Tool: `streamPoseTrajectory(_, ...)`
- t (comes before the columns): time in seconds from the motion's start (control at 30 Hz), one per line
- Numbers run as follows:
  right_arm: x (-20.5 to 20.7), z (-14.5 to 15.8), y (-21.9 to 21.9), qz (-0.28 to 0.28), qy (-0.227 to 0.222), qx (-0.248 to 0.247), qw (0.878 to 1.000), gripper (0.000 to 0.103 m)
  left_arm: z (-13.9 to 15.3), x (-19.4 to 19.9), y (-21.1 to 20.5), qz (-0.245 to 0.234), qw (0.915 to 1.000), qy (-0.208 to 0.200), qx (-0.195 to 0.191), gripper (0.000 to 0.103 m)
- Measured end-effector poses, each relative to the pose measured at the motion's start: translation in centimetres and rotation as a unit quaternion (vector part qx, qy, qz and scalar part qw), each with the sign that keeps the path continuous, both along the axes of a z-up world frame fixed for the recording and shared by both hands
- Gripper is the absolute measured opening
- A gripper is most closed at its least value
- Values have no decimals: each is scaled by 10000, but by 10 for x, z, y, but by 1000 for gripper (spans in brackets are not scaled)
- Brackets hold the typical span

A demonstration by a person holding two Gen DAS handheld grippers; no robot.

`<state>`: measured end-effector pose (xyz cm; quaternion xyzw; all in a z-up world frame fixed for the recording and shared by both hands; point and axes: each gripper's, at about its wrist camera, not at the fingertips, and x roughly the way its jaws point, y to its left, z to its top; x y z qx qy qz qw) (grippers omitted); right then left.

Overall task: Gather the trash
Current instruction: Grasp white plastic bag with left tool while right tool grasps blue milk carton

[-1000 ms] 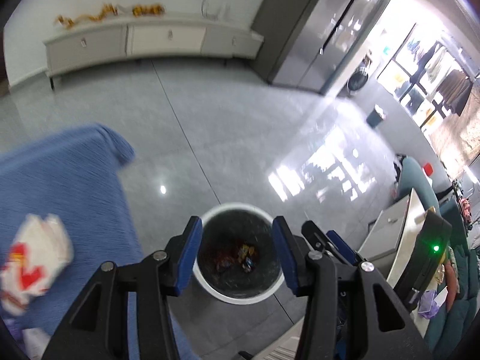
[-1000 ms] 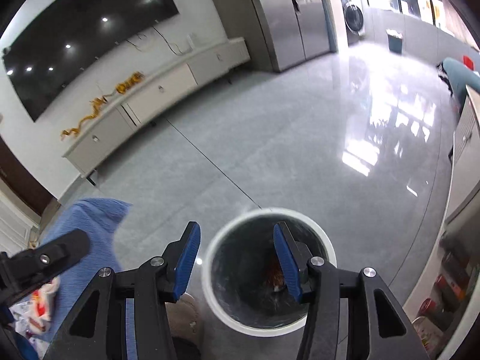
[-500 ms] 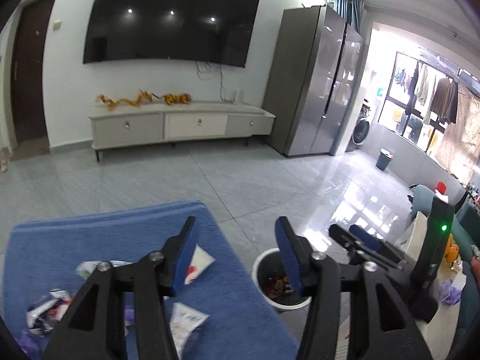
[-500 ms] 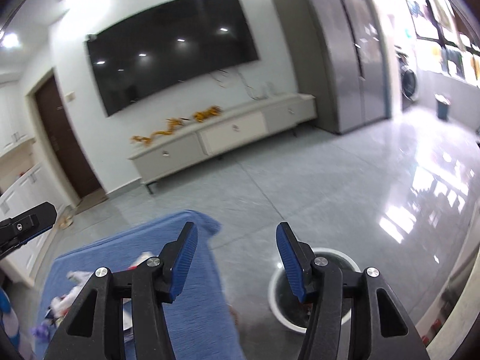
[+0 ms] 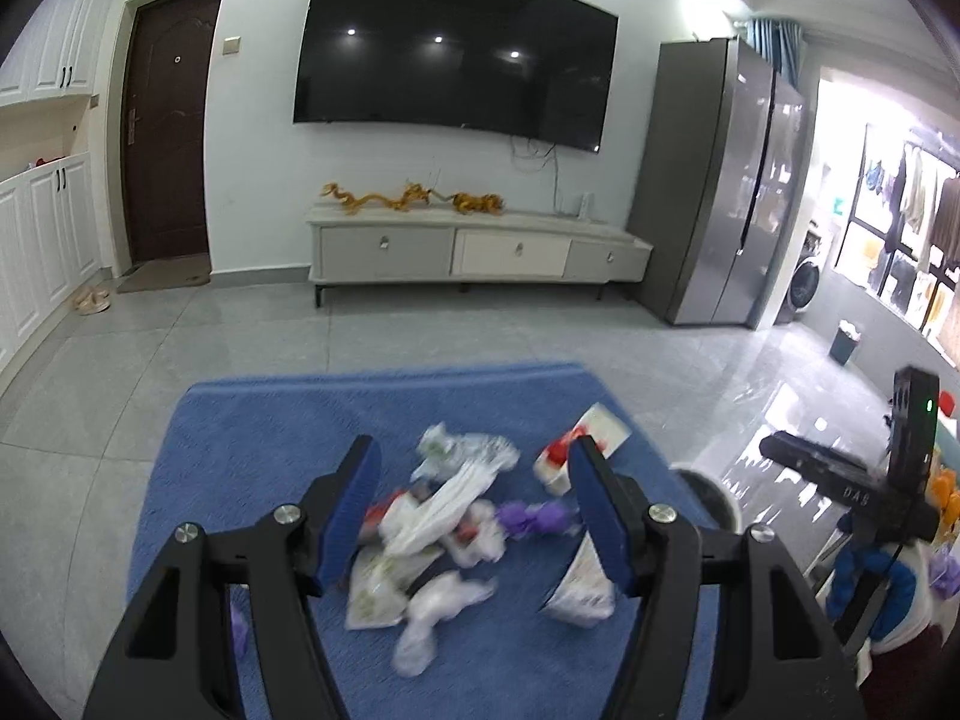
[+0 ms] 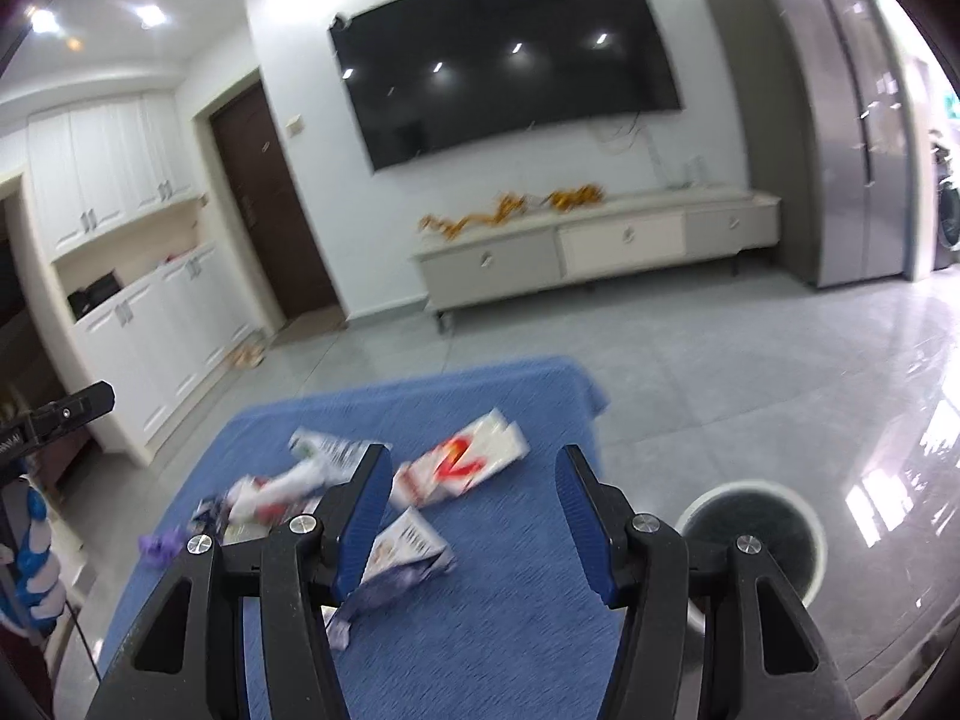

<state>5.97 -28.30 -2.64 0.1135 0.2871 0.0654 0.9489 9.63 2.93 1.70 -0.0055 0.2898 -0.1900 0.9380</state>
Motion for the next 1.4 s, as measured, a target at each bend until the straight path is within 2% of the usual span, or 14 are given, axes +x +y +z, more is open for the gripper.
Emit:
streamPoseTrajectory(0.13,13,-32,27,445,534,243,9973,54,-49,-8,14,-125,9987,478,125,63)
streamPoseTrajectory(0.3,34,-77,52,888,1330,617,9852,54,-110,-4,9,-296,9936,1051,296,62)
streamPoseTrajectory(0.4,39,-104,61,993,1755,757,9765,54,-130,2,7,-213,9913,1244,379,59)
streamPoseTrajectory(0.47,43,-118,66,1023,1973,900,9708,54,-140,9,8,-206,9891,1432,268,55)
streamPoseTrajectory(0.6,52,-130,71,956,2164,1085,9655,54,-154,16,7,-215,9868,1590,228,50)
streamPoseTrajectory(0.7,63,-135,73,905,2254,1252,9619,54,-157,19,5,-253,9856,1658,221,43)
streamPoseTrajectory(0.77,67,-138,74,852,2335,1250,9605,54,-158,22,4,-251,9843,1740,182,33)
streamPoseTrajectory(0.8,68,-141,74,829,2358,1308,9594,54,-160,24,5,-244,9834,1792,144,24)
streamPoseTrajectory(0.83,67,-138,73,799,2327,1374,9595,51,-163,25,5,-240,9823,1853,92,15)
streamPoseTrajectory(0.87,67,-139,70,781,2318,1461,9586,39,-165,25,6,-232,9815,1902,40,12)
streamPoseTrajectory(0.93,63,-140,62,794,2308,1760,9537,37,-164,23,4,-199,9818,1888,-11,8)
streamPoseTrajectory(1.07,56,-135,55,862,2176,1929,9529,33,-156,12,3,-225,9832,1803,-198,6)
streamPoseTrajectory(1.23,40,-114,45,974,1861,1994,9571,29,-130,-4,-1,-311,9864,1578,-344,5)
streamPoseTrajectory(1.4,23,-93,15,772,1417,2212,9618,26,-105,-6,-16,-457,9879,1415,-449,5)
